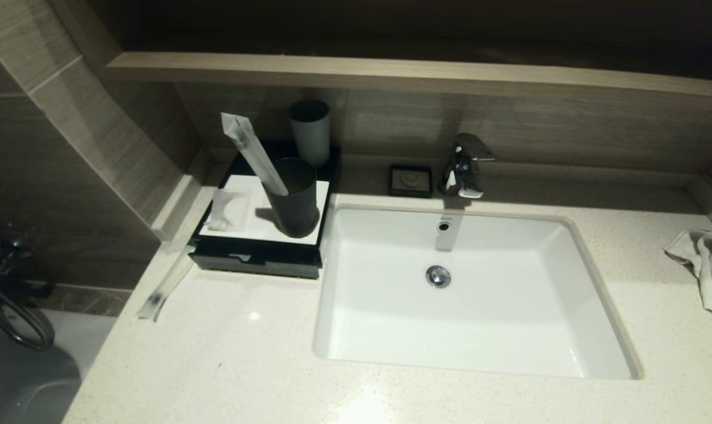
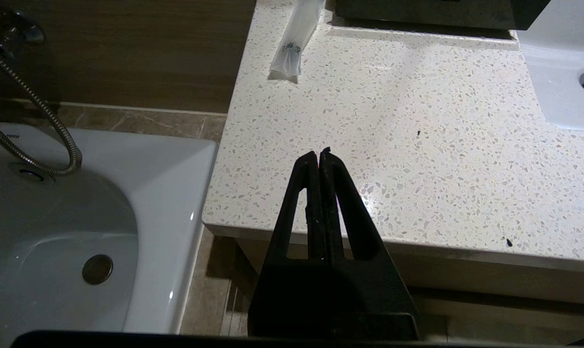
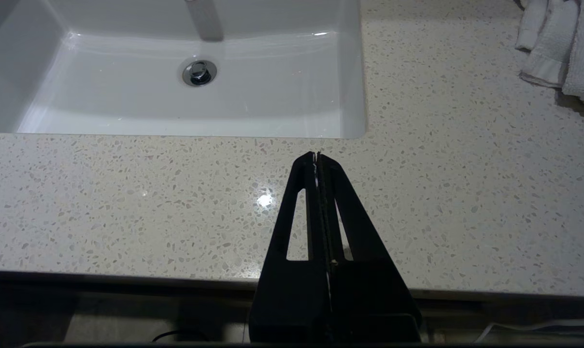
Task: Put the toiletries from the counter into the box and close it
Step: Open the drawer
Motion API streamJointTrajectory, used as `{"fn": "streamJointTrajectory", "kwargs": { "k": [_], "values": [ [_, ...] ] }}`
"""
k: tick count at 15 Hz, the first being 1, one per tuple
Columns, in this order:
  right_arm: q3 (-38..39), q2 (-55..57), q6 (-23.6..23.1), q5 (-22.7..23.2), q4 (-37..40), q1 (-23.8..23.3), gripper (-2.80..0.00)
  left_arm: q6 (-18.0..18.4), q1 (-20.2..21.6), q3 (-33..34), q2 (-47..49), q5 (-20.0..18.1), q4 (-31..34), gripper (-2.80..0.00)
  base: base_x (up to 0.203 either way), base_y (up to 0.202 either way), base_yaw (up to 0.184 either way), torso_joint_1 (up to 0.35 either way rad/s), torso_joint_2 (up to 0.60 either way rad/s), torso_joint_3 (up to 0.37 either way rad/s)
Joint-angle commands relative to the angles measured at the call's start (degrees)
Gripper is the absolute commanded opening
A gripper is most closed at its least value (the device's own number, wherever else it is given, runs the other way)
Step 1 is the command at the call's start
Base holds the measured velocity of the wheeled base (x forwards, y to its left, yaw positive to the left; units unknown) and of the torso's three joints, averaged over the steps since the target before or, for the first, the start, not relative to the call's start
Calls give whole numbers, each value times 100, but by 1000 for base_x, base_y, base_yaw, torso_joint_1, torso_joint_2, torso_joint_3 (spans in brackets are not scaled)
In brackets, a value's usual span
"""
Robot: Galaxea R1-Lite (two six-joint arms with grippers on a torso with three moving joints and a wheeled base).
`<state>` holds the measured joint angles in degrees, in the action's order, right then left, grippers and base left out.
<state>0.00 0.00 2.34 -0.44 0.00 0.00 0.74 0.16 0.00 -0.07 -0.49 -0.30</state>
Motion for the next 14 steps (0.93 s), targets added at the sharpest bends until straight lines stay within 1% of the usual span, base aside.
{"fn": "streamJointTrajectory", "kwargs": {
  "k": [1, 14],
  "values": [
    [0, 0, 3, 0, 0, 0, -280, 5, 2, 0, 7, -4, -5, -280, 0, 0, 0, 0, 0, 0],
    [0, 0, 3, 0, 0, 0, -280, -4, 2, 0, 7, 49, -6, -280, 0, 0, 0, 0, 0, 0]
  ]
}}
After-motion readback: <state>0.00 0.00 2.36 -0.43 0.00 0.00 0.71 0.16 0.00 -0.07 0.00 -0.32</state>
